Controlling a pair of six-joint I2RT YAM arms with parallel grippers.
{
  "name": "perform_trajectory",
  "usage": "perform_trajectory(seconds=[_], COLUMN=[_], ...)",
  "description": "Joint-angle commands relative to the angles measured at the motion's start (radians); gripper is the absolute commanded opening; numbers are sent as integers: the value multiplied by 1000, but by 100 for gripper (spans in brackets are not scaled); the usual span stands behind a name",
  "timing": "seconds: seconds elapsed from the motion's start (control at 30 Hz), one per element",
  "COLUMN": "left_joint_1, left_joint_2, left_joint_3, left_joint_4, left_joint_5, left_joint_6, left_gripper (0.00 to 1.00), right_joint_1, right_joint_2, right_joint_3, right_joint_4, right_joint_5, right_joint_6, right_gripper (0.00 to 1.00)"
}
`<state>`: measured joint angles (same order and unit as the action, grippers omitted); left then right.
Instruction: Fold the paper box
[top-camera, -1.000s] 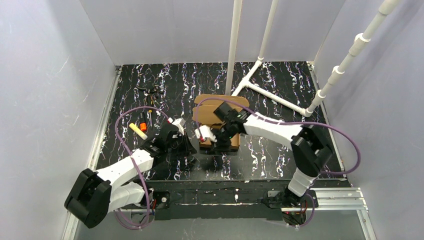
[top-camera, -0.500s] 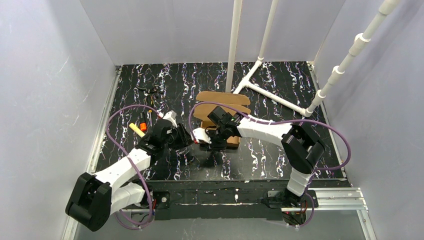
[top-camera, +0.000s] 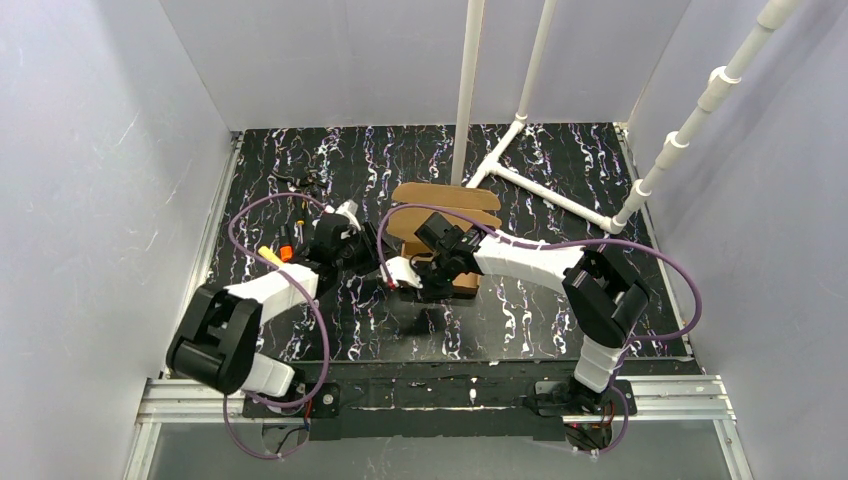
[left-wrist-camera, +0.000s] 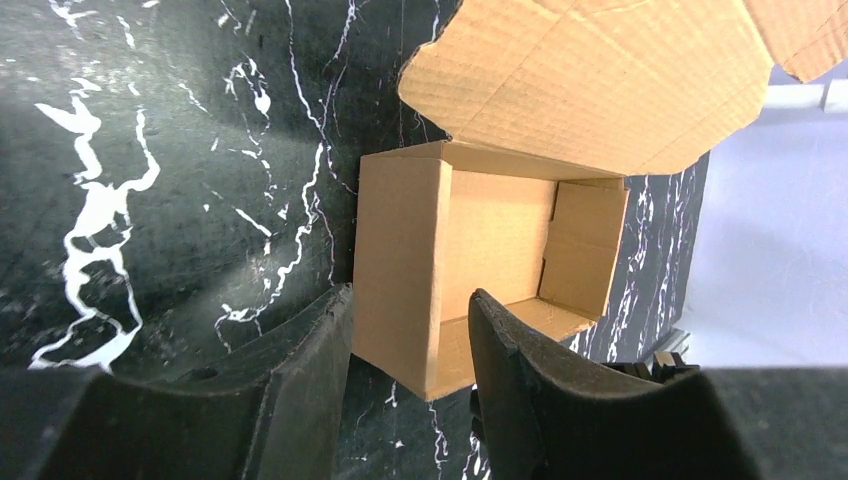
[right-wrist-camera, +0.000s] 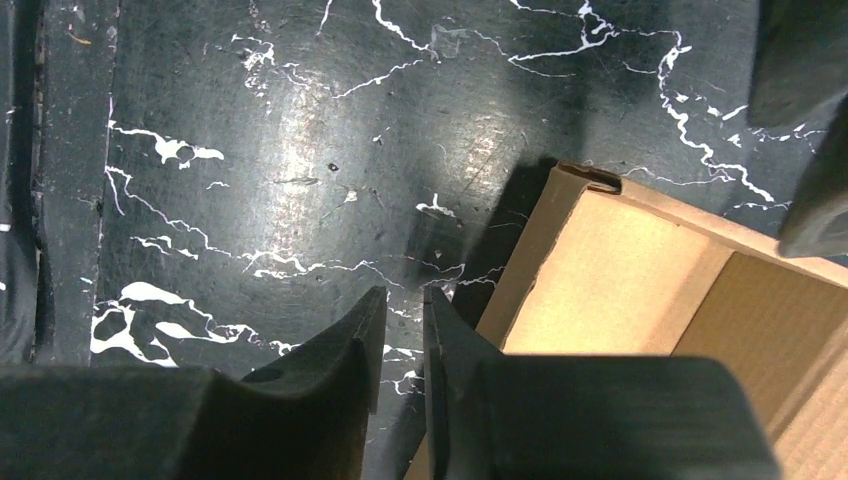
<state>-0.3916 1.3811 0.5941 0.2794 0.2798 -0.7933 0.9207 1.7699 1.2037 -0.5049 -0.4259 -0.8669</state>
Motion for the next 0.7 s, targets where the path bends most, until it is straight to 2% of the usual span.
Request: perform_trajectory(seconds=[0.0, 0.13, 0.47, 0.67], left_joint_1=[6, 7, 7, 7], left_joint_2=[73, 138, 201, 206], left_joint_3=[55, 82, 88, 83], left_joint_4=[54, 59, 59, 60], left_joint_5=[85, 101, 134, 161], left_joint_6=[18, 35, 57, 48], left_gripper=[43, 43, 32, 31], right_joint_1=[0, -2, -52, -52], right_joint_2=[3, 2, 16, 32], right_joint_3=[25, 17, 30, 19], right_joint_4=[32, 46, 87, 124], right_joint_5=[21, 34, 53, 92], right_joint_6=[39, 48, 119, 155], right_gripper=[26, 21, 22, 23])
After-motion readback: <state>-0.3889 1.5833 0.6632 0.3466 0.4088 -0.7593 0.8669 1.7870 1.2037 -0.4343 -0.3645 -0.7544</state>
